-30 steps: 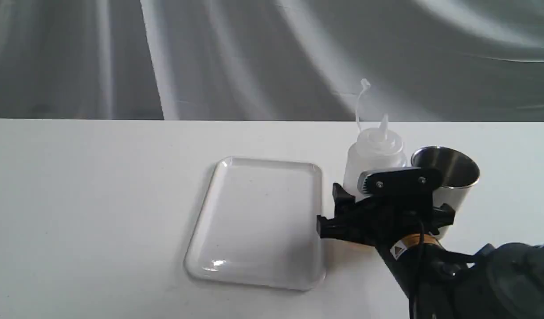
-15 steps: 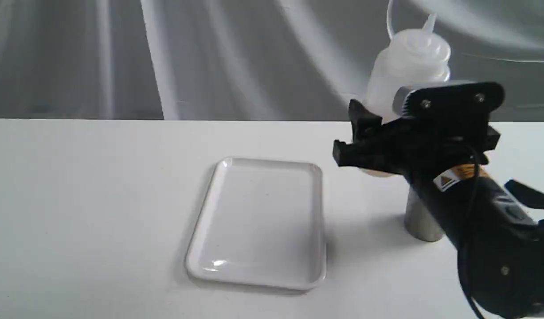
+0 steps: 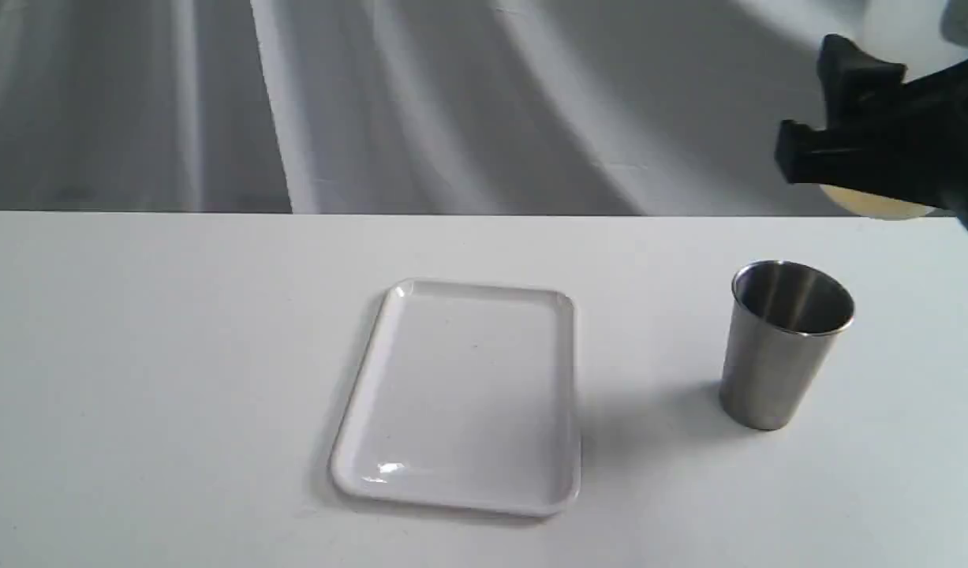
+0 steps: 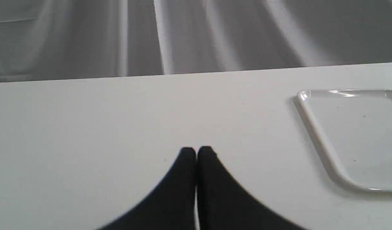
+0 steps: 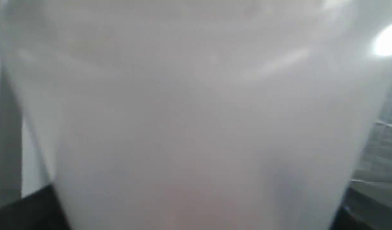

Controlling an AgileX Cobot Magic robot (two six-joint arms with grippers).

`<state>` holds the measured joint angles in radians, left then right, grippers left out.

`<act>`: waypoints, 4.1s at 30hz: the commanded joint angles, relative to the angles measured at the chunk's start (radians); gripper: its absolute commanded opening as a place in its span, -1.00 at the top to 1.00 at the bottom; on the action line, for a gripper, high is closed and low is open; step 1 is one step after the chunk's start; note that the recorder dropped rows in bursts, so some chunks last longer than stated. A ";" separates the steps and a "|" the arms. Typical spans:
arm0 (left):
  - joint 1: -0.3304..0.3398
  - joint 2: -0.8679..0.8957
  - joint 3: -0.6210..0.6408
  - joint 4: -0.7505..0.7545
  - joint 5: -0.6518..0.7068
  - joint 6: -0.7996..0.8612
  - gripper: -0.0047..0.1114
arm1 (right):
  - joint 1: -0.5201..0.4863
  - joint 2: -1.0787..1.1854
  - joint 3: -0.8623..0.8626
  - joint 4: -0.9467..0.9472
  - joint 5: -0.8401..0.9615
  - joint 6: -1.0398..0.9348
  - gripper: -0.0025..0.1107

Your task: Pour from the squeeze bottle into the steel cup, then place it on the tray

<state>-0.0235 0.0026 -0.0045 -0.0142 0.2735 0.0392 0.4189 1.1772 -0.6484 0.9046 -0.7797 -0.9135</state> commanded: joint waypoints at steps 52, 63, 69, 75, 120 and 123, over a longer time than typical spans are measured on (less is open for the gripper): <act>0.002 -0.003 0.004 -0.001 -0.008 -0.006 0.92 | -0.001 -0.006 -0.127 -1.370 0.704 1.116 0.96; 0.002 -0.003 0.004 -0.001 -0.008 -0.002 0.92 | -0.006 0.087 -0.279 -2.089 1.185 1.832 0.96; 0.002 -0.003 0.004 -0.001 -0.008 -0.002 0.92 | -0.082 0.087 -0.273 -2.325 1.436 2.284 0.96; 0.002 -0.003 0.004 -0.001 -0.008 -0.005 0.92 | -0.155 0.087 -0.186 -2.539 1.471 2.350 0.96; 0.002 -0.003 0.004 -0.001 -0.008 -0.004 0.92 | -0.343 0.365 -0.040 -2.649 1.688 2.416 0.96; 0.002 -0.003 0.004 -0.001 -0.008 -0.004 0.92 | -0.364 0.365 -0.040 -2.649 1.674 2.327 0.96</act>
<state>-0.0235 0.0026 -0.0045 -0.0142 0.2735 0.0392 0.0652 1.5494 -0.6822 -1.7080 0.8653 1.4569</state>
